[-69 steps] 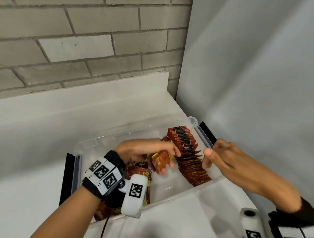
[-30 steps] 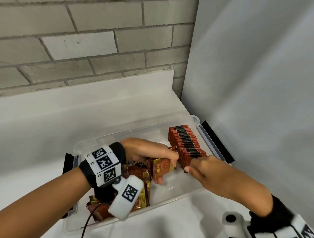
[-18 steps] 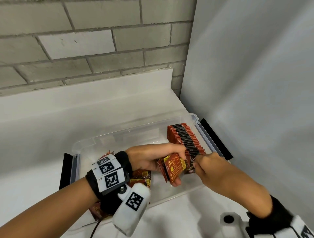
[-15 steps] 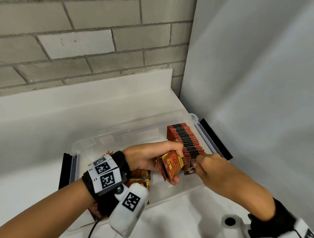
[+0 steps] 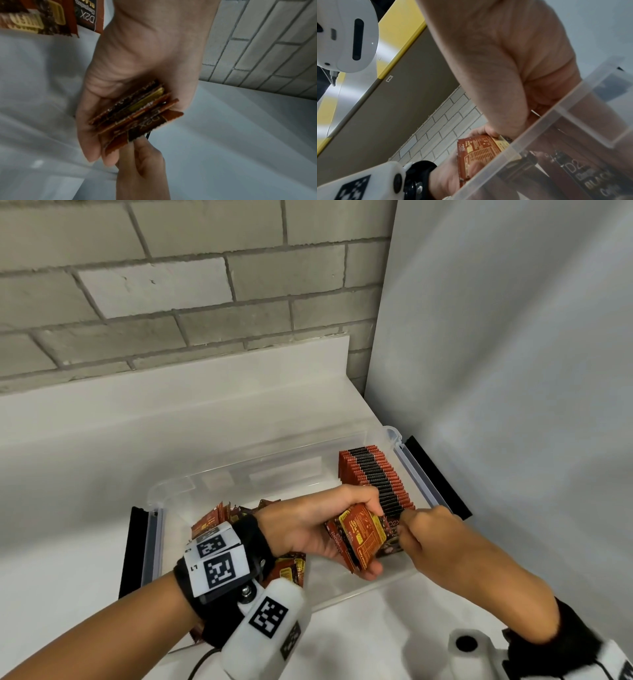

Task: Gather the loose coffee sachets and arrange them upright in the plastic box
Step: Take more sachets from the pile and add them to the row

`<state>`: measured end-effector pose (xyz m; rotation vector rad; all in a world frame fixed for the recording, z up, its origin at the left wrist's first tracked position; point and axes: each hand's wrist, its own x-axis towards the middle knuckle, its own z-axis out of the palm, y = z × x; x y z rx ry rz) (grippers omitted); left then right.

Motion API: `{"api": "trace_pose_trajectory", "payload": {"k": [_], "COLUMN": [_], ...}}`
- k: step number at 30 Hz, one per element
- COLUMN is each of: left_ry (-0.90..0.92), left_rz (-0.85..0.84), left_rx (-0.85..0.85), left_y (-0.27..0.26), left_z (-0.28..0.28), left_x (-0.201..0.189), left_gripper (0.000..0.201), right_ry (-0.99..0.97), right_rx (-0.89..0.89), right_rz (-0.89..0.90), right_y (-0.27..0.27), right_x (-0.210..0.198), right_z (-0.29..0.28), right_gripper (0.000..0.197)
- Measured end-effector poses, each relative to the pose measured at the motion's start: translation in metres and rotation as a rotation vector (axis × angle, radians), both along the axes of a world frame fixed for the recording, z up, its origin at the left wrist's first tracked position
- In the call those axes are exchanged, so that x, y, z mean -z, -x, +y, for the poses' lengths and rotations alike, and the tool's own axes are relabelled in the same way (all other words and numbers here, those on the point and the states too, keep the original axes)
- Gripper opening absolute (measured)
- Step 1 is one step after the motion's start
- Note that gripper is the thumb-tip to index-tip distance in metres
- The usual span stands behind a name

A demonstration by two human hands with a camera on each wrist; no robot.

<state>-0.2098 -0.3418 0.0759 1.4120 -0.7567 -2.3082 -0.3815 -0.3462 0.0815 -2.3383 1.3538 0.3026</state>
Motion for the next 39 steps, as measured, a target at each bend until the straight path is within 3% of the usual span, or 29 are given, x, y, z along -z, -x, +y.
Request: {"api": "trace_pose_trajectory", "payload": {"k": [2, 6, 10, 16, 23, 27, 30, 34, 39], "left_ry": [0.015, 0.038, 0.020, -0.021, -0.010, 0.009, 0.026, 0.022, 0.025], "left_rz": [-0.022, -0.058, -0.062, -0.019, -0.035, -0.034, -0.002, -0.025, -0.051], "left_rx": [0.008, -0.046, -0.042, 0.083, 0.105, 0.059, 0.008, 0.030, 0.033], "left_y": [-0.004, -0.015, -0.017, 0.000, 0.007, -0.001, -0.003, 0.004, 0.000], "left_z": [-0.002, -0.007, -0.004, 0.007, 0.007, 0.004, 0.001, 0.001, -0.001], "left_x": [0.001, -0.002, -0.003, 0.004, 0.005, 0.002, -0.001, 0.003, 0.005], "left_gripper": [0.031, 0.025, 0.025, 0.029, 0.031, 0.033, 0.034, 0.031, 0.026], "right_ry": [-0.016, -0.040, -0.033, -0.022, -0.043, -0.026, -0.025, -0.009, -0.081], "right_rx": [0.022, 0.033, 0.053, 0.064, -0.001, 0.051, 0.074, 0.083, 0.040], "right_rz": [-0.018, -0.046, -0.098, -0.117, -0.090, -0.107, -0.090, -0.082, -0.067], "right_y": [0.001, 0.005, 0.010, 0.018, 0.017, 0.017, 0.016, 0.015, 0.017], "right_x": [-0.001, 0.001, 0.004, 0.010, 0.008, 0.008, 0.010, 0.009, 0.003], "right_z": [0.001, 0.003, 0.009, 0.017, 0.019, 0.020, 0.021, 0.023, 0.025], "right_gripper": [0.015, 0.036, 0.018, 0.012, 0.035, 0.019, 0.028, 0.015, 0.037]}}
